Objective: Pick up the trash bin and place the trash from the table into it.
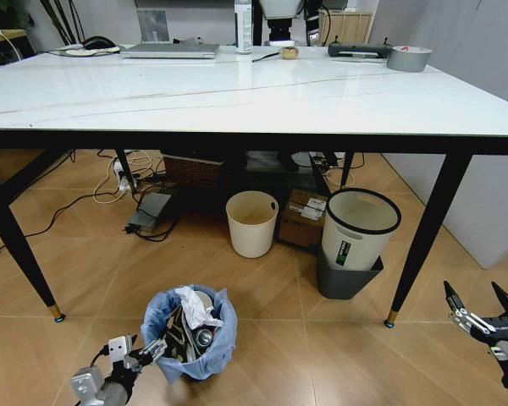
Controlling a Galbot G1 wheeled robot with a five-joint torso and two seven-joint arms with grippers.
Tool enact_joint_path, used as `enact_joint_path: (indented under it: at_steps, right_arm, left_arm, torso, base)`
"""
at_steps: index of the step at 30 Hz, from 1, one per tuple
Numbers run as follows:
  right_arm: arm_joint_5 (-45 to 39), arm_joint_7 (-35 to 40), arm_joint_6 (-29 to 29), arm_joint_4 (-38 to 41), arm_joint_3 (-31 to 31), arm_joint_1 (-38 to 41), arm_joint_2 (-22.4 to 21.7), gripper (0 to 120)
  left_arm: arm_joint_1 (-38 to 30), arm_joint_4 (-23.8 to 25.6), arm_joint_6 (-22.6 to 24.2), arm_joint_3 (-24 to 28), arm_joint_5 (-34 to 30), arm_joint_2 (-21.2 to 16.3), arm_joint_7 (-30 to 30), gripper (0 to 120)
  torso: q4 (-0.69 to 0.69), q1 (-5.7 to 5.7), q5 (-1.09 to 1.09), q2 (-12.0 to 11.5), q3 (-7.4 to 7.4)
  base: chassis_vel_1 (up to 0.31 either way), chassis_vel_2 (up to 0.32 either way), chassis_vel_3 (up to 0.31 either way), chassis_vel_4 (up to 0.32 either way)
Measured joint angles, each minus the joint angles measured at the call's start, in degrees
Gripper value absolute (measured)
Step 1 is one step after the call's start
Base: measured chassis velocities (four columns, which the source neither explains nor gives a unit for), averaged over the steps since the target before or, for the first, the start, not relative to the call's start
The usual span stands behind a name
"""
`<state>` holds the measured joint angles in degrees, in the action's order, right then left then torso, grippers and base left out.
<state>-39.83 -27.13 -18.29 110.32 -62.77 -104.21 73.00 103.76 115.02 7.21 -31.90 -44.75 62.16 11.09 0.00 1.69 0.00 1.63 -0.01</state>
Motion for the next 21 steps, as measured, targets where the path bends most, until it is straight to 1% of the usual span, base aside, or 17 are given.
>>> enact_joint_path:
  at_steps: [7, 8, 9, 11, 13, 14, 17, 18, 19, 21]
  right_arm:
    - [0.0, 0.0, 0.0, 0.0, 0.0, 0.0, 0.0, 100]
    - [0.0, 0.0, 0.0, 0.0, 0.0, 0.0, 0.0, 100]
    - [0.0, 0.0, 0.0, 0.0, 0.0, 0.0, 0.0, 100]
    - [0.0, 0.0, 0.0, 0.0, 0.0, 0.0, 0.0, 100]
    - [0.0, 0.0, 0.0, 0.0, 0.0, 0.0, 0.0, 100]
    - [0.0, 0.0, 0.0, 0.0, 0.0, 0.0, 0.0, 100]
    - [0.0, 0.0, 0.0, 0.0, 0.0, 0.0, 0.0, 100]
    - [0.0, 0.0, 0.0, 0.0, 0.0, 0.0, 0.0, 100]
    - [0.0, 0.0, 0.0, 0.0, 0.0, 0.0, 0.0, 100]
    - [0.0, 0.0, 0.0, 0.0, 0.0, 0.0, 0.0, 100]
  left_arm:
    - [0.9, 2.3, -1.8, -0.2, 3.0, 0.2, -0.9, 100]
    - [1.2, 3.2, -4.1, -0.4, 6.6, 0.5, -2.1, 100]
    - [1.3, 3.3, -4.4, -0.4, 7.1, 0.5, -2.3, 100]
    - [1.4, 4.0, -7.2, -0.8, 11.2, 0.8, -3.9, 100]
    - [1.4, 4.1, -7.8, -0.9, 12.0, 0.9, -4.2, 100]
    - [1.4, 4.5, -11.1, -1.4, 15.3, 1.3, -5.6, 100]
    - [0.4, 3.2, -16.8, -2.5, 20.9, 2.3, -7.5, 100]
    - [0.0, 2.5, -18.3, -2.7, 21.9, 2.5, -7.9, 100]
    - [0.0, 2.5, -18.3, -2.7, 21.9, 2.5, -7.9, 100]
    - [-0.8, 0.5, -21.8, -2.9, 22.8, 3.0, -8.7, 100]
  torso:
    - [0.0, 0.0, 0.0, 0.0, 0.0]
    - [0.0, 0.0, 0.01, 0.0, 0.0]
    - [0.0, 0.0, 0.01, 0.0, 0.01]
    - [0.0, 0.0, 0.0, 0.0, 0.0]
    - [0.0, 0.0, 0.01, 0.0, 0.01]
    - [0.0, 0.0, 0.0, 0.0, 0.01]
    - [0.0, 0.0, 0.01, 0.0, 0.01]
    - [0.0, 0.0, 0.0, 0.0, 0.01]
    - [0.0, 0.0, 0.0, 0.0, 0.01]
    - [0.0, 0.01, -0.01, 0.0, 0.01]
  base:
    - [0.0, 0.0, 0.0, 0.0]
    - [0.0, 0.0, 0.0, 0.0]
    - [0.0, 0.0, 0.0, 0.0]
    - [0.0, 0.0, 0.0, 0.0]
    - [0.0, 0.0, 0.0, 0.0]
    - [0.0, 0.0, 0.0, 0.0]
    - [0.0, 0.0, 0.0, 0.0]
    - [0.0, 0.0, 0.0, 0.0]
    - [0.0, 0.0, 0.0, 0.0]
    - [0.0, 0.0, 0.0, 0.0]
